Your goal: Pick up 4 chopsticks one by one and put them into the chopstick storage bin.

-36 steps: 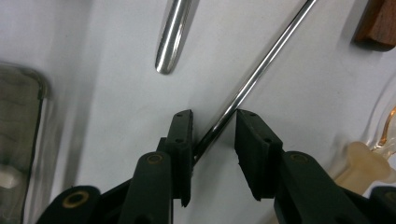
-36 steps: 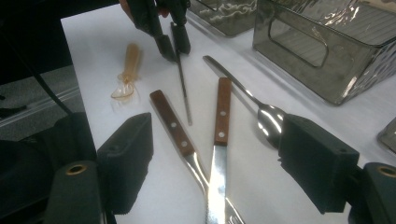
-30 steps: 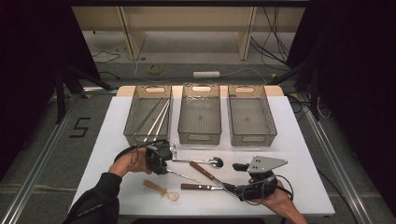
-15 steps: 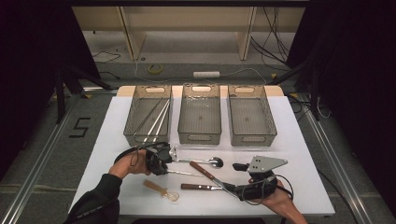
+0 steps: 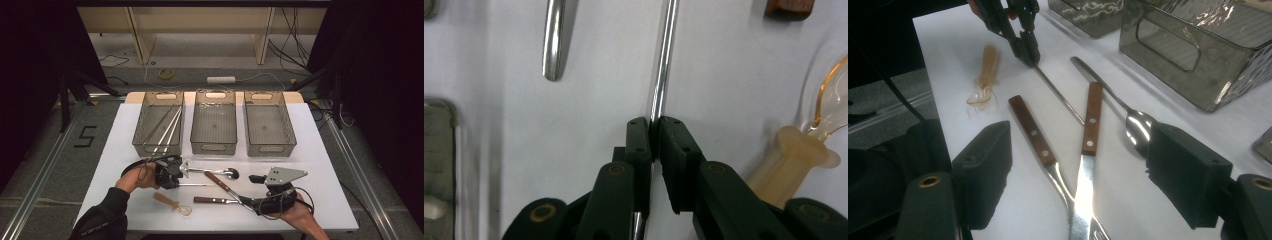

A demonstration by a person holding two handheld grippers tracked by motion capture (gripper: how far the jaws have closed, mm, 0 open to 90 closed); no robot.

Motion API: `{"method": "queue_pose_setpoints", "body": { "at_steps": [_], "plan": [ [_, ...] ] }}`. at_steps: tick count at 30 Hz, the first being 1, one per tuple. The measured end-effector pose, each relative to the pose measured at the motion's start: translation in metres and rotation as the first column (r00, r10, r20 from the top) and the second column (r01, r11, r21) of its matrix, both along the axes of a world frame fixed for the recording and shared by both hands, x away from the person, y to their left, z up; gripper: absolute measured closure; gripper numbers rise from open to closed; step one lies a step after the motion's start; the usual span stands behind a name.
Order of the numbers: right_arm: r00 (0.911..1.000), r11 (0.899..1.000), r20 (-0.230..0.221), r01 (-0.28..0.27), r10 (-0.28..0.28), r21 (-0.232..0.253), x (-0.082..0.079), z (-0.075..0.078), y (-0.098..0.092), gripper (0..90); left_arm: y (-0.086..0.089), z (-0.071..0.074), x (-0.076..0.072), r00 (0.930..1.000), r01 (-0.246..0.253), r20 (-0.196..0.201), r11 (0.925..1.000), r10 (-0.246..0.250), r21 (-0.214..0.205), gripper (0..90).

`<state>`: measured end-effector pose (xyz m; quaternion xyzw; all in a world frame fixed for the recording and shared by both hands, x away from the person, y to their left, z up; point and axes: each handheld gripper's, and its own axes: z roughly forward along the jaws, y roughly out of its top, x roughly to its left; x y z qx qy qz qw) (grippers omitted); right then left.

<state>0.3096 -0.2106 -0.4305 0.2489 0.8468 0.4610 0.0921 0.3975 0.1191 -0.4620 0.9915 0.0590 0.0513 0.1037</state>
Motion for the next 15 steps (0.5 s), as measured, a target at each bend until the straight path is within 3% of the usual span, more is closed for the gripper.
{"method": "queue_pose_setpoints", "body": {
  "at_steps": [15],
  "plan": [
    [0.9999, 1.000, -0.010, 0.005, -0.006, -0.004, 0.0014, -0.0009, 0.0000, 27.5, 0.0026, 0.0004, -0.0032, 0.9992, 0.039, -0.005, 0.9992, -0.039, 0.002, 84.3]
  ]
}}
